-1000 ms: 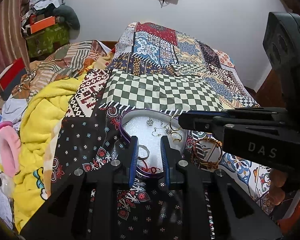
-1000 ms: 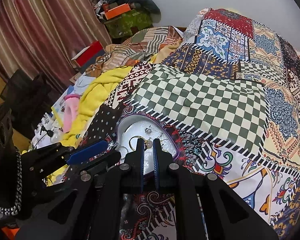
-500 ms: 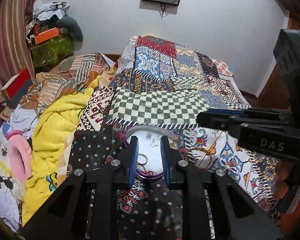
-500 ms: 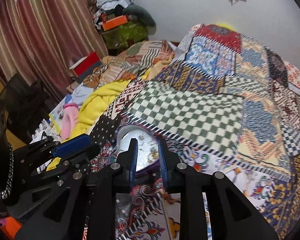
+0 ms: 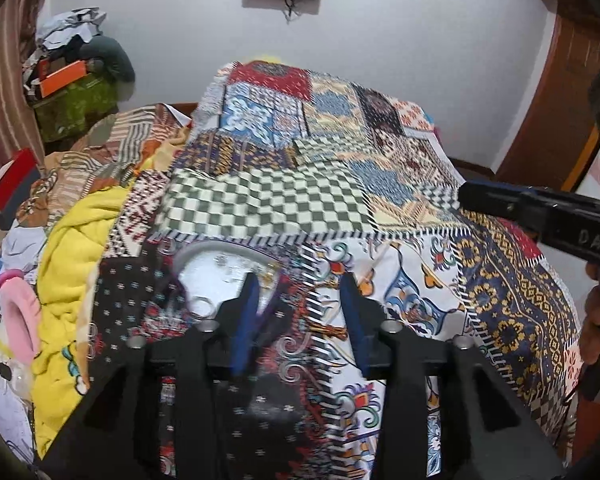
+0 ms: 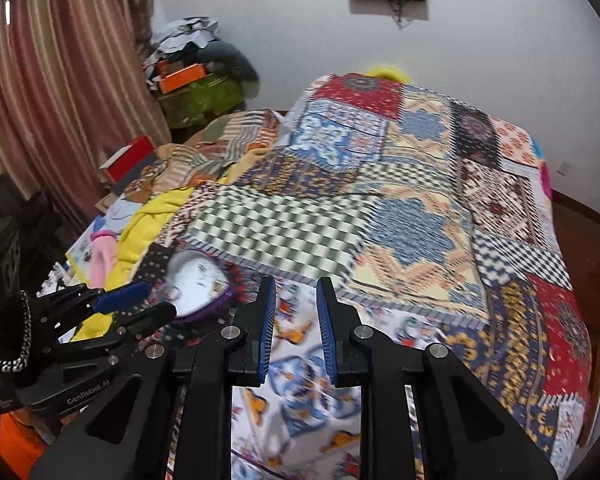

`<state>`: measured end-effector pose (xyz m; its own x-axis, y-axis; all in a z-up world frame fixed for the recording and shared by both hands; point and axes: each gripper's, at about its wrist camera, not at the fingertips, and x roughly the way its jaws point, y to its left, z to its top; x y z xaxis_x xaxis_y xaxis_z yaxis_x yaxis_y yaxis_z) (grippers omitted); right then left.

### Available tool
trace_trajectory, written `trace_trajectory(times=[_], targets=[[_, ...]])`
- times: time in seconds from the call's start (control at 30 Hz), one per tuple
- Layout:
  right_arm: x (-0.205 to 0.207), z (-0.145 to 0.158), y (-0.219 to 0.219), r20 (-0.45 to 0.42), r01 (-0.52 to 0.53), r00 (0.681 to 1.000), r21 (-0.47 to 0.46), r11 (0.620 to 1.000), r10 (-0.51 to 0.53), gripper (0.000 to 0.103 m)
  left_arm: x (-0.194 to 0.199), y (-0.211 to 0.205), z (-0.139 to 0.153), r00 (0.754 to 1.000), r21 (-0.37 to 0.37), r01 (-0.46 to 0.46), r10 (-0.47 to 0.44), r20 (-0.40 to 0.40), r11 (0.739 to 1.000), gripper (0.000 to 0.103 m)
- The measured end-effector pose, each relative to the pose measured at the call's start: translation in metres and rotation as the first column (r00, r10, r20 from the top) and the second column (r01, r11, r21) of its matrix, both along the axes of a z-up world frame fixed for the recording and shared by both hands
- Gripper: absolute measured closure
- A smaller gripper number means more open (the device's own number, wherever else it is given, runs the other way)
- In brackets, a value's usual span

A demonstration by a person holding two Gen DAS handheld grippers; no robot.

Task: Organize jewelry
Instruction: 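Move both open tools back over the red cord bracelet and silver pendant, then grasp the red-and-gold cord bracelet with the left tool while the right tool grasps the silver pendant ring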

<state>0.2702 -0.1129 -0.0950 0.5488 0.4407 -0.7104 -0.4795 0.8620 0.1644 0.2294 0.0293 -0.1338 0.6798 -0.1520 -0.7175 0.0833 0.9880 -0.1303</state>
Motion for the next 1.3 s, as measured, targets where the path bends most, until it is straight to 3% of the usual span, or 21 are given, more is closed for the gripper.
trace_trajectory(times=[0.33, 0.5, 0.6, 1.2, 1.3], targets=[[0.009, -0.041, -0.044, -0.099, 0.086, 0.991, -0.023, 0.996, -0.088, 0.084, 0.016, -0.029, -0.044, 0.990, 0.009, 0.039, -0.037, -0.133, 0.999, 0.047], [0.005, -0.063, -0.054, -0.155, 0.084, 0.984, -0.022, 0.996, -0.086, 0.084, 0.018, -0.028, -0.070, 0.977, -0.028, 0.033, -0.038, -0.209, 0.999, 0.047], [0.002, -0.074, -0.054, -0.192, 0.070, 0.979, -0.002, 0.998, -0.069, 0.084, 0.020, -0.031, -0.080, 0.972, -0.008, 0.040, -0.041, -0.232, 0.999, 0.046], [-0.005, -0.099, -0.033, -0.271, -0.016, 0.963, -0.005, 1.000, 0.014, 0.083, 0.051, -0.041, -0.090, 0.976, -0.011, 0.057, -0.058, -0.209, 0.998, 0.042], [-0.005, -0.105, -0.023, -0.283, -0.042, 0.958, -0.023, 0.999, 0.034, 0.083, 0.054, -0.043, -0.091, 0.977, -0.004, 0.059, -0.058, -0.203, 0.998, 0.048]])
